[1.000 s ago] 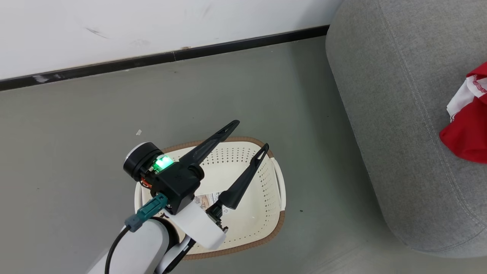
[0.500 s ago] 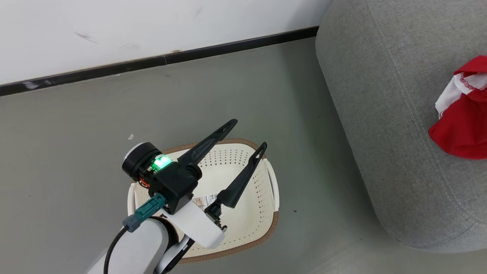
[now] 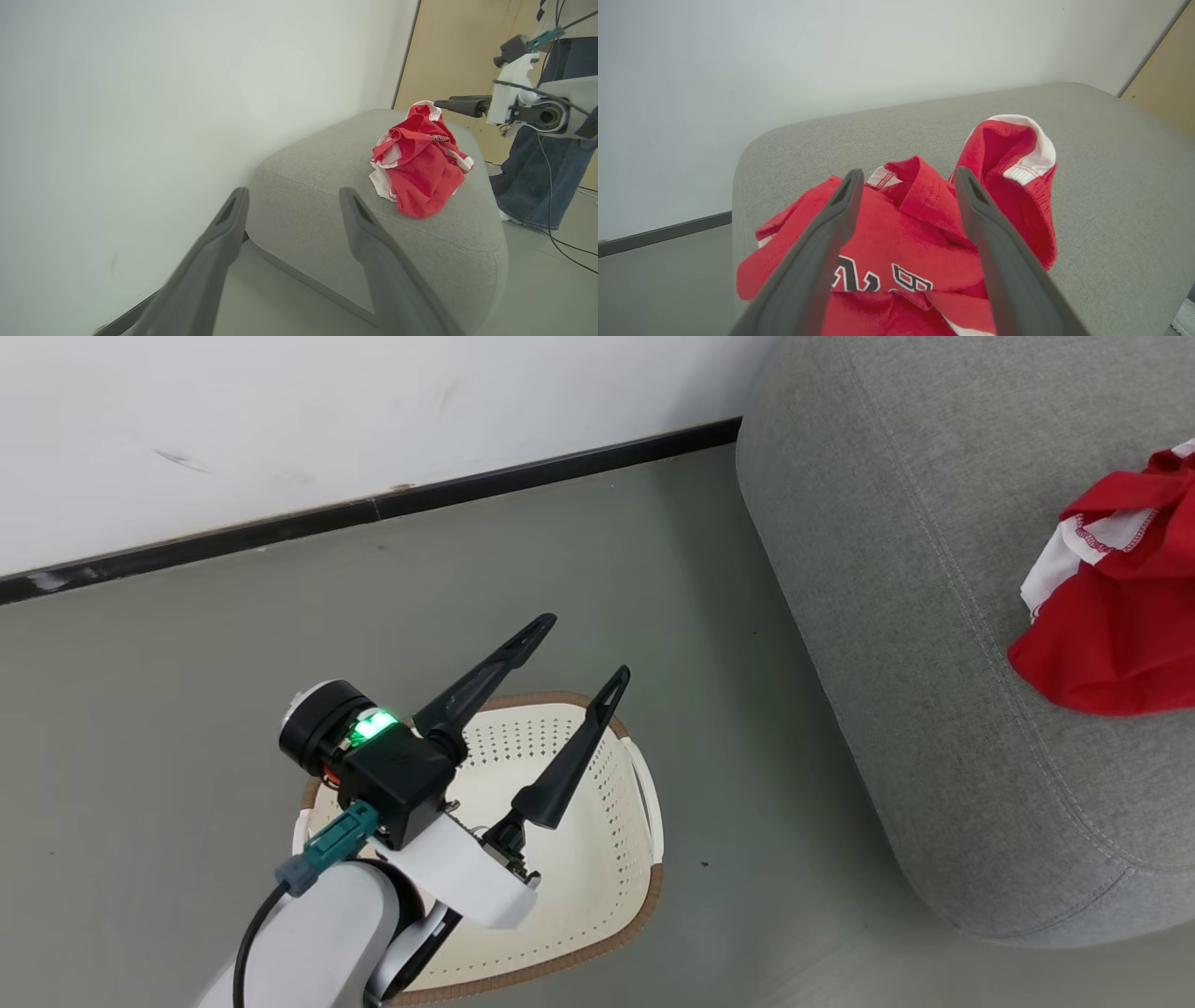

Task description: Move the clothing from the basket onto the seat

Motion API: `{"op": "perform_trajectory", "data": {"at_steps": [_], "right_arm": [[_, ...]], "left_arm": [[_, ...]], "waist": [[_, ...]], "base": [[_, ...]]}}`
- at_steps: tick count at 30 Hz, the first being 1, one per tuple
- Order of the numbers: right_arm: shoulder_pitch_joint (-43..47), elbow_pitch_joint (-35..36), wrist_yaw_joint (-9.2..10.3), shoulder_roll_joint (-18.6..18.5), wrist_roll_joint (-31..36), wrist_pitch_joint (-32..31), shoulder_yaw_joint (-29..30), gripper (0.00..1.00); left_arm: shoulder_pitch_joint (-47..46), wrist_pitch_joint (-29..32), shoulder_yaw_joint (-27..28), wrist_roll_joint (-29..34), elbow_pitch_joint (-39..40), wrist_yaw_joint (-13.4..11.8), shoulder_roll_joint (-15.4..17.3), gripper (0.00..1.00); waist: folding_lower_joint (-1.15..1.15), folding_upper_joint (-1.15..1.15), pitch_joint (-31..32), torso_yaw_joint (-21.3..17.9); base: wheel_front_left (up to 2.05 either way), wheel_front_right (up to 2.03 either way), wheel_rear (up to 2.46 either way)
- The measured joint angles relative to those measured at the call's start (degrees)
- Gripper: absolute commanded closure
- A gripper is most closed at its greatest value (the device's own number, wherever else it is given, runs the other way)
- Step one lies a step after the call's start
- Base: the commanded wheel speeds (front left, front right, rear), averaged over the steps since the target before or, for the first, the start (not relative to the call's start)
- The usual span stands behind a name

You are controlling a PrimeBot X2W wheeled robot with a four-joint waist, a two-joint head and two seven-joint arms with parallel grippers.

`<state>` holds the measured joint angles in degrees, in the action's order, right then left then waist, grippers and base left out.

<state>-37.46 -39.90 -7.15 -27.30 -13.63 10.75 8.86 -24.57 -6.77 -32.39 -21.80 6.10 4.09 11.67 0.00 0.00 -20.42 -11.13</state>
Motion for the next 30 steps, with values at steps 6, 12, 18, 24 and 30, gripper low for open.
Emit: {"op": "perform_trajectory", "data": {"at_steps": [6,12,18,24,30], "right_arm": [[0.9,4.9,0.0,0.2,0.0,1.3,-3.4,0.0],[1.2,9.5,0.0,2.6,-0.6,2.1,-7.8,0.0],[2.4,13.9,0.0,5.7,-0.6,2.9,-11.6,0.0],[5.2,17.5,0.0,9.3,-0.5,3.0,-15.5,0.0],[8.1,19.4,0.0,12.0,-0.4,3.4,-18.0,0.0]], "left_arm": [[0.2,-1.4,1.8,-0.4,-1.7,-0.9,0.2,0.0],[1.6,-3.1,4.1,-1.3,-3.9,-2.0,0.6,0.0],[3.9,-4.7,6.7,-3.0,-6.0,-3.7,0.7,0.0],[6.9,-5.9,9.9,-3.4,-8.6,-6.0,1.1,0.0],[9.5,-6.5,12.4,-3.8,-9.9,-7.7,1.1,0.0]], "waist": [[0.0,0.0,1.5,-0.4],[0.0,0.0,3.2,-0.3],[0.0,0.0,5.3,0.2],[0.0,0.0,7.9,1.0],[0.0,0.0,10.3,1.9]], "base": [[0.0,0.0,0.0],[0.0,0.0,0.0],[0.0,0.0,0.0],[0.0,0.0,0.0],[0.0,0.0,0.0]]}}
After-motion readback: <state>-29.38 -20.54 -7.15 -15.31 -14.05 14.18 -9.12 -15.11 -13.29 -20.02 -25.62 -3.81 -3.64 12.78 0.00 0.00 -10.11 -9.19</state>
